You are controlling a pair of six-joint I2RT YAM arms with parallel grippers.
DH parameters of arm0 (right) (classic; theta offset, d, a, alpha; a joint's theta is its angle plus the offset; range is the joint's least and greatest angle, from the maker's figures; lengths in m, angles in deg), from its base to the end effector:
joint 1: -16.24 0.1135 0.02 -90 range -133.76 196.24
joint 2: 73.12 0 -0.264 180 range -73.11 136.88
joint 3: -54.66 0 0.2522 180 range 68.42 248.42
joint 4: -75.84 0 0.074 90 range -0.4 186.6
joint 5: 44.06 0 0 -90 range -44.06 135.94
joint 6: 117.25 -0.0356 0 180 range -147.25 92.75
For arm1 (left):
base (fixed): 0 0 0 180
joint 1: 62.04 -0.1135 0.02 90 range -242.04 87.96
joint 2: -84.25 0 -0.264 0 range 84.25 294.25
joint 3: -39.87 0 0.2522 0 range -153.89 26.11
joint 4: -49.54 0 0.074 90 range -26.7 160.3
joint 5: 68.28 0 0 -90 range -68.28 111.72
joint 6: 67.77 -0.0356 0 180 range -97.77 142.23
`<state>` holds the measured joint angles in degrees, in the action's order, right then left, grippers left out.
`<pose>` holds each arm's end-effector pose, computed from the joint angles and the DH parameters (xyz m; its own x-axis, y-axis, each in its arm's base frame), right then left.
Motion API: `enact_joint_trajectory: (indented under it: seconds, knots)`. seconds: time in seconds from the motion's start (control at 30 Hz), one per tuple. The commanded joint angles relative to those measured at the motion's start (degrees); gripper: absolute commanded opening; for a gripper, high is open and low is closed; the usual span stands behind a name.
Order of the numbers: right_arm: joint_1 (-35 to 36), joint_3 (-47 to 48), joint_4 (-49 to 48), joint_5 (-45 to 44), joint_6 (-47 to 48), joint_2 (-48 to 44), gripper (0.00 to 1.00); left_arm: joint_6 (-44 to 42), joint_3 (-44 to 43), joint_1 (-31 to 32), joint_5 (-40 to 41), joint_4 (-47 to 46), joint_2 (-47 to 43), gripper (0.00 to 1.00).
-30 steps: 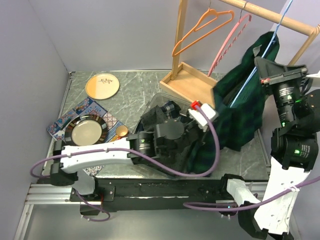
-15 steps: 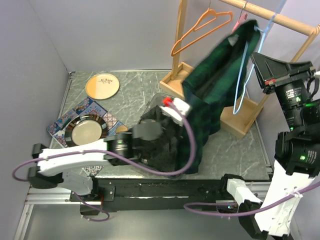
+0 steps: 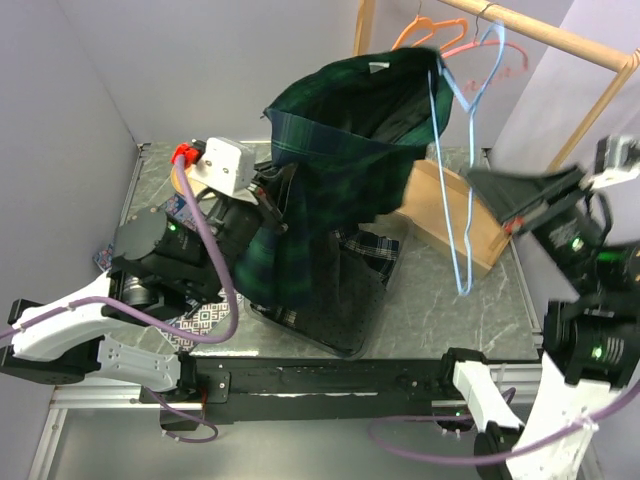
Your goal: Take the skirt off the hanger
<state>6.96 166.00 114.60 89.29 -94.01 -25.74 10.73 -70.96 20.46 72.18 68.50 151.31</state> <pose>0.0457 0.0173 0.5769 -0.2897 0.7244 -0.6256 -0.5817 0.3858 0.7161 0.0516 -0.1818 0.5716 0.1613 -0.2527 -0.9540 0.5180 0.8445 -0.1361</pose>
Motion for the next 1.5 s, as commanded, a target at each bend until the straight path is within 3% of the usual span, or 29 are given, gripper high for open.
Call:
enact_joint_trajectory:
  seconds: [0.0,0.1,0.3,0.47,0.67,1.1,1.33,1.47]
  knots:
    - [3.64,-10.26,3.65,-4.32,7.78,-6.32,0.0,-0.27,-3.03,0.38,-4.66,-0.27,-0.18,0.01]
    - [5.41,-17.31,8.21,-6.95,8.4,-11.42,0.0,-0.36,-4.08,0.38,-5.89,0.87,0.43,0.01]
    - [5.59,-22.78,16.92,-6.79,9.54,-18.97,0.0,3.59,-5.49,0.56,-9.93,4.04,-1.23,0.01]
    - [5.5,-18.05,26.85,-9.86,14.02,-19.78,0.0,5.26,-8.12,0.56,-14.06,5.96,-2.99,0.01]
    - [5.5,-14.89,30.55,-11.27,14.21,-21.36,0.0,8.78,-13.13,0.56,-18.73,9.31,-4.48,0.01]
    - [5.59,-4.33,19.66,-10.13,3.92,-20.74,0.0,8.17,-5.5,0.56,-19.7,4.83,-8.01,0.01]
    - [5.67,-9.94,19.83,-8.72,3.3,-24.51,0.0,2.65,2.67,0.56,-12.94,-4.66,-3.01,0.01]
    - [5.59,-13.12,18.07,-11.87,3.3,-27.33,0.0,4.2,8.12,-0.93,-13.89,-9.59,-0.02,0.01]
